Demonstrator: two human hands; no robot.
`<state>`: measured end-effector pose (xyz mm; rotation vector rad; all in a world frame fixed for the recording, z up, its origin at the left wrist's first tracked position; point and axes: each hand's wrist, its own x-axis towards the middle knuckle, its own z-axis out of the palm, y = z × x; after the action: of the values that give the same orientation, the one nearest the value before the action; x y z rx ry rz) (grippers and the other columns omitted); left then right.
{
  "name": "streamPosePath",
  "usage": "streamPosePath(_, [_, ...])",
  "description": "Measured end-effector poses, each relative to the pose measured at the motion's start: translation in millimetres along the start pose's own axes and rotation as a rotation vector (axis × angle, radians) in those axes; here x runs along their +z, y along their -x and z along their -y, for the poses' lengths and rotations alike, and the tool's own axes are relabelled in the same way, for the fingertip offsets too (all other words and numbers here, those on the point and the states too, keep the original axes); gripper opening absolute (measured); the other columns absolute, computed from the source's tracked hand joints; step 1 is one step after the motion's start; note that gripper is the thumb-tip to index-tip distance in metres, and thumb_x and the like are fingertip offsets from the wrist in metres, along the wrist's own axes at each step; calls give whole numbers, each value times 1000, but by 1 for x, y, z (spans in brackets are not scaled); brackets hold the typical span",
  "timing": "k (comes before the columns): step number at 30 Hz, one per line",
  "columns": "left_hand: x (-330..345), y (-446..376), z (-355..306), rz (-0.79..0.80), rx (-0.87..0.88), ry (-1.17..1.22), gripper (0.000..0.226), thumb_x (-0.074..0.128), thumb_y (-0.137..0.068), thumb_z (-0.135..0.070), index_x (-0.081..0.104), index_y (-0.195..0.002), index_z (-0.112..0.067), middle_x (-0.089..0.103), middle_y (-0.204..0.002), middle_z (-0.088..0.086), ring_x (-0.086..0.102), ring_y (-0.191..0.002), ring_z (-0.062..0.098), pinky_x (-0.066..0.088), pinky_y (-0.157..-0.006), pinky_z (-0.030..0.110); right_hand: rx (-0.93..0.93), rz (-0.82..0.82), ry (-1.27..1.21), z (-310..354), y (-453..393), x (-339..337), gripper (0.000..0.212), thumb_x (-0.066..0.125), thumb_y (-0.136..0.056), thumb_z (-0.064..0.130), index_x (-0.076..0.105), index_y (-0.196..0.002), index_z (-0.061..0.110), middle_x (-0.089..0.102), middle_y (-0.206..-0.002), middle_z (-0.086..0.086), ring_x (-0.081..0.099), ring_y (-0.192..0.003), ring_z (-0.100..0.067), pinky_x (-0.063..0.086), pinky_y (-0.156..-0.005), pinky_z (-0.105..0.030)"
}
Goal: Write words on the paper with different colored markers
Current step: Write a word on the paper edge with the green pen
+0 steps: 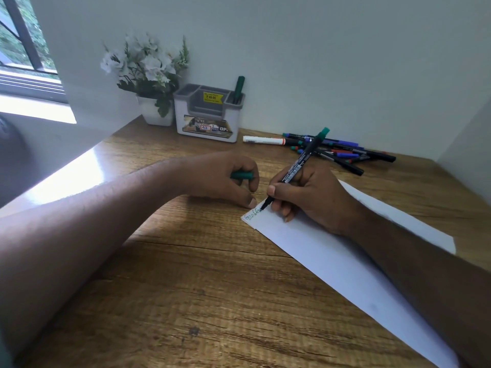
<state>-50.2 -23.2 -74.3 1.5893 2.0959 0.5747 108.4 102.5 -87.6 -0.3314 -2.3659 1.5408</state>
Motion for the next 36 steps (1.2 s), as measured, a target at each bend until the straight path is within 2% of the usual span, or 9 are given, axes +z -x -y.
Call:
streamPosePath(8, [0,0,1,-3,7,-5,23,76,-74,-40,62,-90,-32,55,-85,-9,48,-71,7,38,-63,28,21,-101,-31,-1,-2,-2,12,64,-88,3,67,-76,2,67,-56,-8,61,-44,-14,55,-46,-27])
streamPosePath(20, [1,2,-2,-12,22,-35,21,75,-76,-38,62,-90,-32,52,-78,-13,46,-67,4,35,-60,25,-19,-64,-48,-5,-3,-3,10,64,-88,5,69,-79,1,68,-61,-12,62,-47,-17,56,-48,-29])
streamPosePath(23, [2,4,-2,-46,25,-9,11,62,-86,-45,63,-93,-37,56,-85,-19,52,-77,-1,35,-65,24,-26,-134,-166,-7,-5,-5,11,62,-88,3,69,-82,-4,68,-61,-12,60,-46,-17,53,-45,-27])
streamPosePath(26, [4,7,-4,-119,46,165,28,41,-98,-42,65,-85,-46,54,-66,-21,49,-61,-8,34,-62,21,-8,-182,-397,-7,-8,-8,23,51,-94,7,68,-82,-4,68,-64,-14,60,-48,-17,52,-47,-27])
streamPosePath(29, [10,8,-8,-189,118,233,25,41,-101,-26,65,-102,-30,59,-63,-28,53,-61,-12,37,-60,6,9,-175,-536,-7,-9,-10,30,40,-97,9,65,-87,-5,70,-66,-13,61,-50,-15,53,-49,-25])
streamPosePath(31, [13,7,-8,-231,150,235,23,46,-99,-23,66,-111,-22,67,-82,-17,59,-77,-2,43,-73,12,-8,-171,-555,-7,-8,-10,26,40,-97,6,64,-90,-3,71,-69,-13,61,-52,-15,53,-50,-25])
streamPosePath(32, [14,6,-7,-250,159,245,22,49,-98,-23,66,-112,-21,67,-87,-8,59,-77,3,45,-74,18,-23,-174,-549,-7,-8,-10,22,41,-96,3,62,-91,-1,71,-70,-13,62,-52,-15,53,-50,-25])
streamPosePath(34, [14,6,-6,-267,163,291,20,52,-96,-23,67,-110,-23,62,-84,2,53,-70,0,43,-67,15,-46,-178,-523,-7,-8,-11,14,45,-94,-1,58,-91,3,71,-70,-14,63,-52,-17,54,-50,-27])
streamPosePath(36, [14,5,-4,-274,152,282,18,54,-95,-25,68,-107,-26,64,-89,7,55,-75,6,45,-72,23,-64,-166,-500,-6,-8,-12,11,49,-93,-4,55,-90,5,71,-71,-15,64,-51,-18,54,-49,-27])
